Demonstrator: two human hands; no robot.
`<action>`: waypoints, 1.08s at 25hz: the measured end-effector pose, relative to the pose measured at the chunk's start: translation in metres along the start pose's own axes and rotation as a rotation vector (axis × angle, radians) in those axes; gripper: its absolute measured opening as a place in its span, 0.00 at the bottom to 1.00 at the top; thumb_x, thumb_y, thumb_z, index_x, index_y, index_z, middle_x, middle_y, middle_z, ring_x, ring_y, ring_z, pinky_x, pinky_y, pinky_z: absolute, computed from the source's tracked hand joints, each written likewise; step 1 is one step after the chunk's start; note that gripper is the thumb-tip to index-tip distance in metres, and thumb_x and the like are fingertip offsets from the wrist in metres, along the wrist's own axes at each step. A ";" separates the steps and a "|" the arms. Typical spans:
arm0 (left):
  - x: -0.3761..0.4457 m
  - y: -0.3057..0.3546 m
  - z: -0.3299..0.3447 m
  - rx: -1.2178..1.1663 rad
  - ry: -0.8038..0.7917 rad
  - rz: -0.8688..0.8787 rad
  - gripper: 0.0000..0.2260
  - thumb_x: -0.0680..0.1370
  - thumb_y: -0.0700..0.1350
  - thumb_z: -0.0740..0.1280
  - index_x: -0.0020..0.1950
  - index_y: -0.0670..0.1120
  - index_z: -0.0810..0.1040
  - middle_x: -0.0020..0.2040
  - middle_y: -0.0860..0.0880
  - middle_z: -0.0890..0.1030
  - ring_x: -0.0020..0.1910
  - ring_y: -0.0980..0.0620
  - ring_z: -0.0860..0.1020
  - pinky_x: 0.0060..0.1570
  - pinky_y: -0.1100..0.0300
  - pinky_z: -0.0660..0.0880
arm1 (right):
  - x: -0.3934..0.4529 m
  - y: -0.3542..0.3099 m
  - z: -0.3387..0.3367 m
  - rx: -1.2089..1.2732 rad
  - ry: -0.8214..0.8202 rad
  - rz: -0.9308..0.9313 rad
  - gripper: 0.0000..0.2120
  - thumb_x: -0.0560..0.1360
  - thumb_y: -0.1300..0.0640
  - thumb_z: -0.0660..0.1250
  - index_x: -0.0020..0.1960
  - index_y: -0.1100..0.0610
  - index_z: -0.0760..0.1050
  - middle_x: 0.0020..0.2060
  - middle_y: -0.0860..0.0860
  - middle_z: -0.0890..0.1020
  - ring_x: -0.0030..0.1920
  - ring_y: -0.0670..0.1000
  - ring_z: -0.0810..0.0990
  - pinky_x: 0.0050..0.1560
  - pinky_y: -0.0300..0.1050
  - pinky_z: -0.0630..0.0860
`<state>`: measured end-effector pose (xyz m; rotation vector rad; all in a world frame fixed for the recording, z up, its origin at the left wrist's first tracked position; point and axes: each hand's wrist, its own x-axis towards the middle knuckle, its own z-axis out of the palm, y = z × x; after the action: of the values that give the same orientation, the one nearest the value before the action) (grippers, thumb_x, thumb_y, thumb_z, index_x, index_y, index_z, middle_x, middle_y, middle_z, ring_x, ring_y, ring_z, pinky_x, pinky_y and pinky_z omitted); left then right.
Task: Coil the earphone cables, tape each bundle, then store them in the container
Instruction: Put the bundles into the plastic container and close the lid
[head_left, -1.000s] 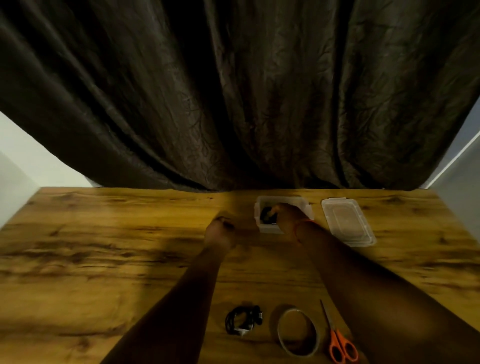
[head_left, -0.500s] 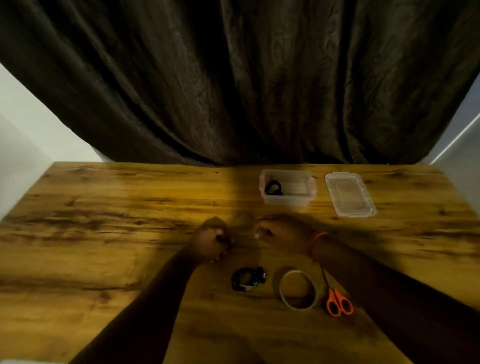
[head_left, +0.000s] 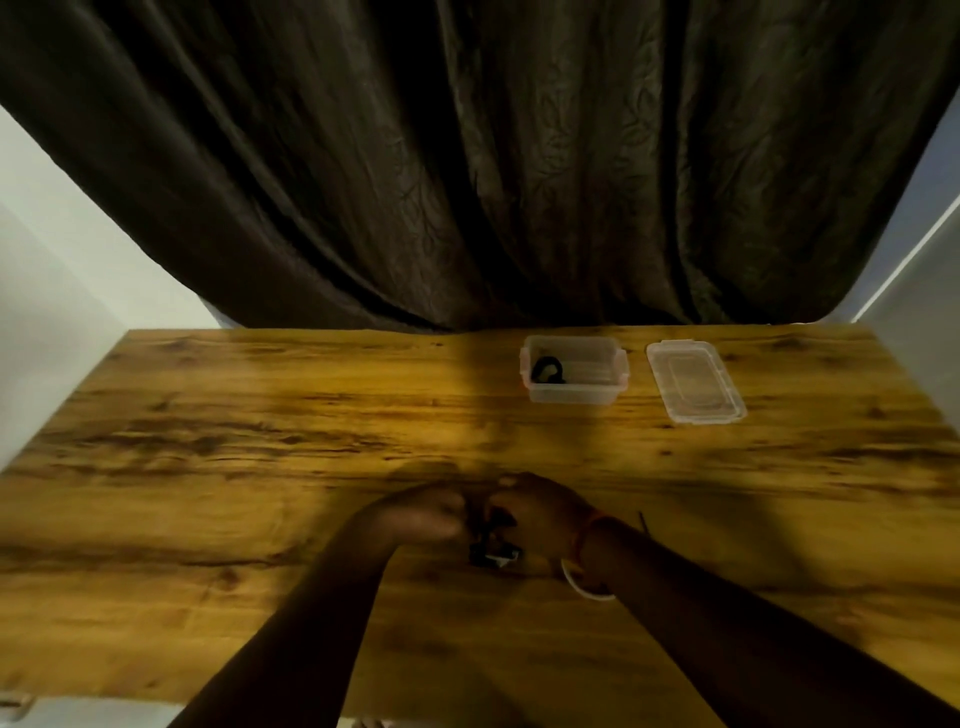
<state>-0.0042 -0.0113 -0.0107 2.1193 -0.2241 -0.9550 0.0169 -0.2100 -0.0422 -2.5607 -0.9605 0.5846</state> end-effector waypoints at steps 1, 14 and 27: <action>0.002 -0.005 -0.001 -0.028 -0.001 -0.044 0.11 0.75 0.31 0.65 0.55 0.38 0.82 0.41 0.60 0.80 0.36 0.70 0.78 0.47 0.67 0.69 | 0.000 -0.001 -0.001 0.016 0.015 0.005 0.12 0.76 0.55 0.68 0.59 0.54 0.78 0.62 0.55 0.75 0.62 0.57 0.74 0.59 0.48 0.71; 0.032 0.040 -0.005 -0.654 0.258 -0.103 0.03 0.78 0.39 0.69 0.51 0.42 0.77 0.48 0.43 0.84 0.45 0.48 0.84 0.48 0.53 0.82 | -0.006 0.024 -0.041 0.724 0.328 0.286 0.08 0.76 0.57 0.71 0.43 0.50 0.72 0.41 0.48 0.79 0.45 0.50 0.78 0.44 0.44 0.75; 0.094 0.114 -0.027 -0.910 0.599 0.088 0.05 0.78 0.39 0.69 0.51 0.39 0.75 0.49 0.41 0.81 0.44 0.47 0.82 0.41 0.56 0.82 | 0.013 0.058 -0.109 1.028 0.687 0.491 0.05 0.77 0.59 0.69 0.47 0.54 0.73 0.47 0.54 0.79 0.48 0.56 0.82 0.38 0.51 0.83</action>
<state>0.0974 -0.1138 0.0305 1.4207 0.3607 -0.2315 0.1101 -0.2610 0.0221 -1.7672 0.2112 0.1725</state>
